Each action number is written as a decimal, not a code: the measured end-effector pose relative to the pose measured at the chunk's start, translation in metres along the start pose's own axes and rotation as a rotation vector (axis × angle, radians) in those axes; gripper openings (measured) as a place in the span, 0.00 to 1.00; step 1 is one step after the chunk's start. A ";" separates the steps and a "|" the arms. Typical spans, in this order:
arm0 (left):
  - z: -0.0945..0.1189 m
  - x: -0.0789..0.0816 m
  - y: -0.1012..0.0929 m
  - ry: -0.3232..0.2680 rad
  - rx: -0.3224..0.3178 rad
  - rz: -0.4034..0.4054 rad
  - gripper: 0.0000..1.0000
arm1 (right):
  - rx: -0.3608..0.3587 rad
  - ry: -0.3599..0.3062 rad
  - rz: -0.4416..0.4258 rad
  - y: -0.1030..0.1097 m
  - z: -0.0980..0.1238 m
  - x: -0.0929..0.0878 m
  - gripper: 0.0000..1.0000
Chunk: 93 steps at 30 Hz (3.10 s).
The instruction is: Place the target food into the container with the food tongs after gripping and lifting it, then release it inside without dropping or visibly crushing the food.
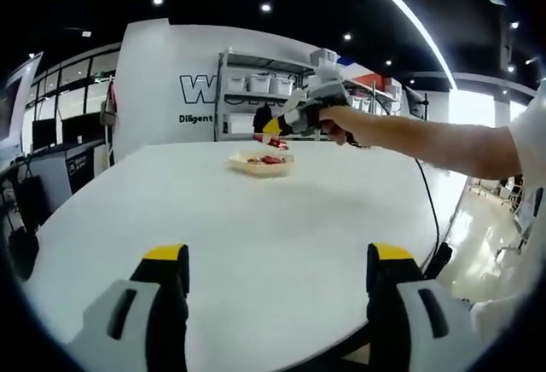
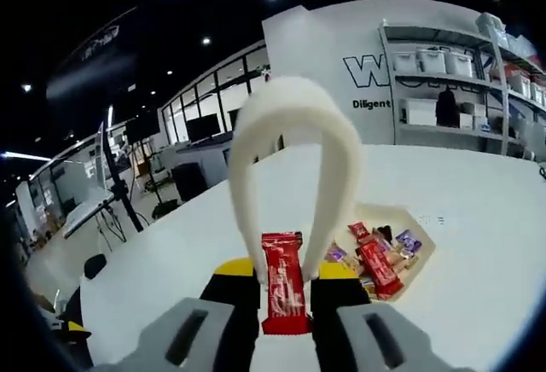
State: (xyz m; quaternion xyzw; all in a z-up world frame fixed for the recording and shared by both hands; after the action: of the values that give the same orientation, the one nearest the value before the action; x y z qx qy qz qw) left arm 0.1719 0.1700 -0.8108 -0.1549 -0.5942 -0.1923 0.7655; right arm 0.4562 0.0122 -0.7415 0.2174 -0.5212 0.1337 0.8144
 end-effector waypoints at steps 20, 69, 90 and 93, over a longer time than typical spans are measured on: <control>-0.012 -0.007 0.006 0.053 0.006 -0.008 0.84 | -0.077 0.020 -0.033 -0.061 -0.026 -0.002 0.15; -0.033 -0.009 0.026 0.091 0.061 0.019 0.82 | -0.112 0.071 0.082 -0.097 -0.086 -0.034 0.16; -0.035 -0.010 0.026 0.077 0.056 0.033 0.83 | -0.099 0.051 0.119 -0.093 -0.085 -0.033 0.20; -0.035 -0.009 0.026 0.072 0.058 0.039 0.83 | -0.094 0.037 0.109 -0.093 -0.084 -0.028 0.20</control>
State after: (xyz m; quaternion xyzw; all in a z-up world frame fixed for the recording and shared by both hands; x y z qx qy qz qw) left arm 0.2120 0.1777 -0.8279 -0.1370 -0.5684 -0.1656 0.7942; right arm 0.5516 -0.0269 -0.8173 0.1476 -0.5229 0.1570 0.8247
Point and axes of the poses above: the point that each gripper's makers call its tool centre point, and the gripper's own axes: z roughly backward along the fingers, y roughly to its left, x roughly out of its top, the point moved 1 cm from there along z, roughly backward along the fingers, and after that the axes turned 3 degrees about -z, right-handed, at the moved point
